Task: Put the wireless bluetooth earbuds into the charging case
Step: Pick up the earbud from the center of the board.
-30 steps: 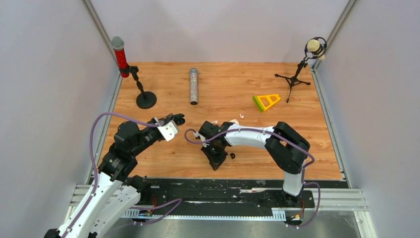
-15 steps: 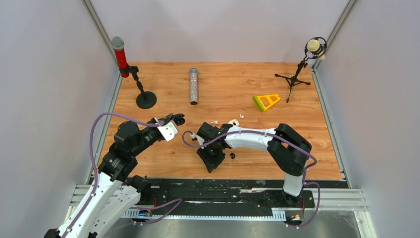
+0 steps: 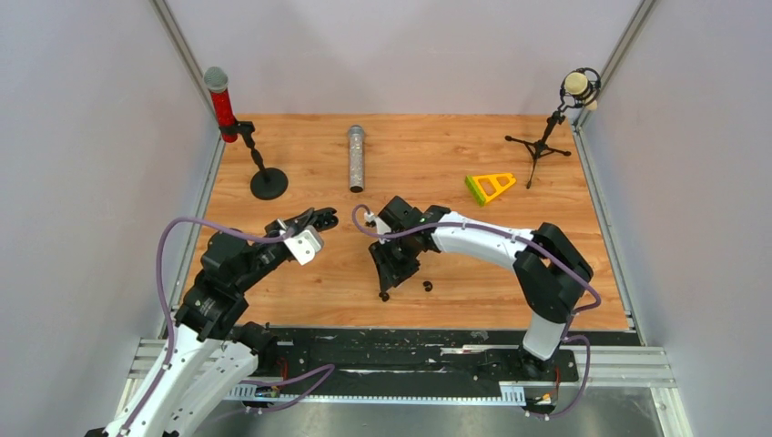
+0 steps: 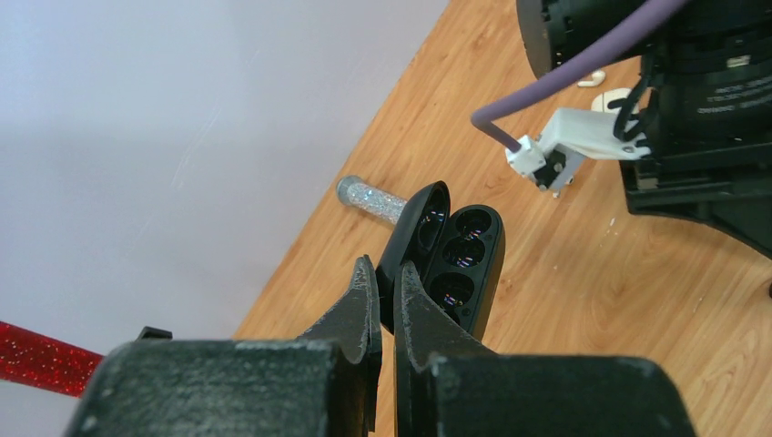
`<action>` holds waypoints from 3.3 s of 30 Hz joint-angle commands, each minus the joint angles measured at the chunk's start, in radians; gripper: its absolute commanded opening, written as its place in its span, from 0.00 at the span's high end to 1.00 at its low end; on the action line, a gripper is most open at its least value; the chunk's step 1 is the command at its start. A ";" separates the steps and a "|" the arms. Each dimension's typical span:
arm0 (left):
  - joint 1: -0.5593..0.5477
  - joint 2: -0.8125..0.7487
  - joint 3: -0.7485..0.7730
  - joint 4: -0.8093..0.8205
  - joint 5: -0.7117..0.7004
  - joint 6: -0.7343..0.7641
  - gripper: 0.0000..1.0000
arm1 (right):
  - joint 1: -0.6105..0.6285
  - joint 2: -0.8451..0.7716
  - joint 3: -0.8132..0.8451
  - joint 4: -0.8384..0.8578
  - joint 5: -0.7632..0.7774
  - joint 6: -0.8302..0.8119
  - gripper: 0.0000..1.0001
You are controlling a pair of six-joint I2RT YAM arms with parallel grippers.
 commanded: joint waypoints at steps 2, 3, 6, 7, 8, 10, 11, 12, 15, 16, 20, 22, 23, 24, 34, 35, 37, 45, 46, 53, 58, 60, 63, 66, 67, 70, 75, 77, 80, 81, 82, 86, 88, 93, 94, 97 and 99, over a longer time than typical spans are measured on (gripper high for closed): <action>-0.004 -0.016 0.011 0.041 0.013 -0.001 1.00 | -0.045 0.055 0.022 0.040 0.020 0.115 0.64; -0.004 -0.016 0.011 0.043 0.014 -0.002 1.00 | -0.042 0.065 0.027 0.039 0.032 0.119 0.65; -0.004 -0.014 0.007 0.047 0.016 -0.002 1.00 | -0.034 0.096 0.029 0.036 0.051 0.121 0.66; -0.004 -0.014 0.008 0.048 0.017 -0.002 1.00 | -0.031 0.105 0.029 0.036 0.055 0.121 0.66; -0.004 -0.014 0.007 0.048 0.017 -0.002 1.00 | -0.026 0.115 0.029 0.035 0.061 0.121 0.67; -0.004 -0.016 0.007 0.049 0.018 -0.002 1.00 | -0.018 0.137 0.025 0.034 0.070 0.119 0.67; -0.004 -0.016 0.006 0.049 0.018 -0.002 1.00 | -0.014 0.149 0.026 0.034 0.074 0.117 0.68; -0.004 -0.015 0.006 0.049 0.017 -0.003 1.00 | -0.010 0.160 0.027 0.036 0.081 0.113 0.68; -0.004 -0.015 0.006 0.049 0.018 -0.005 1.00 | 0.003 0.183 0.045 0.035 0.095 0.108 0.68; -0.003 -0.015 0.007 0.049 0.018 -0.005 1.00 | 0.012 0.187 0.052 0.035 0.105 0.104 0.68; -0.004 -0.014 0.008 0.048 0.014 -0.001 1.00 | 0.047 0.200 0.065 0.016 0.151 0.100 0.68; -0.004 -0.015 0.007 0.049 0.014 0.000 1.00 | 0.061 0.209 0.069 0.010 0.168 0.099 0.69; -0.004 -0.014 0.007 0.051 0.015 0.000 1.00 | 0.066 0.214 0.071 0.008 0.170 0.099 0.71; -0.004 -0.014 0.007 0.052 0.016 -0.002 1.00 | 0.070 0.219 0.071 0.007 0.169 0.099 0.73; -0.004 -0.014 0.012 0.049 0.017 0.004 1.00 | 0.080 0.175 0.065 -0.009 0.175 0.085 0.94; -0.004 -0.013 0.012 0.051 0.017 0.003 1.00 | 0.079 0.171 0.068 -0.011 0.170 0.077 0.93; -0.004 -0.012 0.012 0.054 0.019 0.001 1.00 | 0.077 0.166 0.079 -0.015 0.163 0.063 0.86; -0.004 -0.012 0.018 0.045 0.018 0.004 1.00 | 0.077 0.147 0.076 -0.031 0.153 0.049 0.80; -0.004 -0.011 0.018 0.044 0.018 0.004 1.00 | 0.077 0.138 0.076 -0.031 0.153 0.049 0.80; -0.004 -0.009 0.020 0.045 0.024 0.002 1.00 | 0.073 0.116 0.079 -0.040 0.145 0.046 0.76; -0.004 -0.007 0.025 0.040 0.025 0.003 1.00 | 0.065 0.122 0.070 -0.037 0.132 0.043 0.74; -0.004 -0.008 0.026 0.036 0.024 0.002 1.00 | 0.063 0.123 0.067 -0.037 0.129 0.042 0.73; -0.004 -0.010 0.028 0.032 0.023 0.003 1.00 | 0.061 0.121 0.062 -0.037 0.127 0.042 0.76; -0.004 -0.010 0.031 0.027 0.024 0.003 1.00 | 0.058 0.106 0.057 -0.038 0.131 0.046 0.78; -0.004 -0.009 0.031 0.025 0.023 0.004 1.00 | 0.057 0.100 0.057 -0.039 0.133 0.047 0.78; -0.004 -0.008 0.033 0.027 0.025 0.004 1.00 | 0.058 0.088 0.057 -0.043 0.133 0.050 0.78; -0.004 -0.003 0.033 0.033 0.030 0.002 1.00 | 0.057 0.077 0.056 -0.054 0.135 0.050 0.76; -0.004 -0.002 0.032 0.032 0.032 0.002 1.00 | 0.058 0.077 0.055 -0.055 0.132 0.050 0.72; -0.004 -0.001 0.032 0.034 0.033 0.001 1.00 | 0.057 0.091 0.052 -0.052 0.131 0.046 0.71; -0.004 -0.001 0.031 0.035 0.032 0.001 1.00 | 0.056 0.099 0.049 -0.050 0.126 0.044 0.71; -0.004 -0.001 0.030 0.035 0.032 0.002 1.00 | 0.056 0.107 0.046 -0.047 0.123 0.043 0.71; -0.004 -0.003 0.031 0.031 0.029 0.006 1.00 | 0.056 0.112 0.044 -0.044 0.121 0.046 0.79; -0.004 -0.005 0.031 0.028 0.027 0.009 1.00 | 0.054 0.098 0.044 -0.043 0.133 0.048 0.82; -0.004 -0.003 0.029 0.030 0.032 0.006 1.00 | 0.048 0.083 0.050 -0.045 0.139 0.049 0.94; -0.003 -0.002 0.029 0.032 0.033 0.006 1.00 | 0.048 0.081 0.051 -0.046 0.139 0.048 0.98; -0.004 0.000 0.028 0.035 0.034 0.006 1.00 | 0.047 0.076 0.048 -0.048 0.136 0.042 1.00; -0.004 0.002 0.030 0.035 0.037 0.003 1.00 | 0.045 0.067 0.048 -0.047 0.130 0.029 1.00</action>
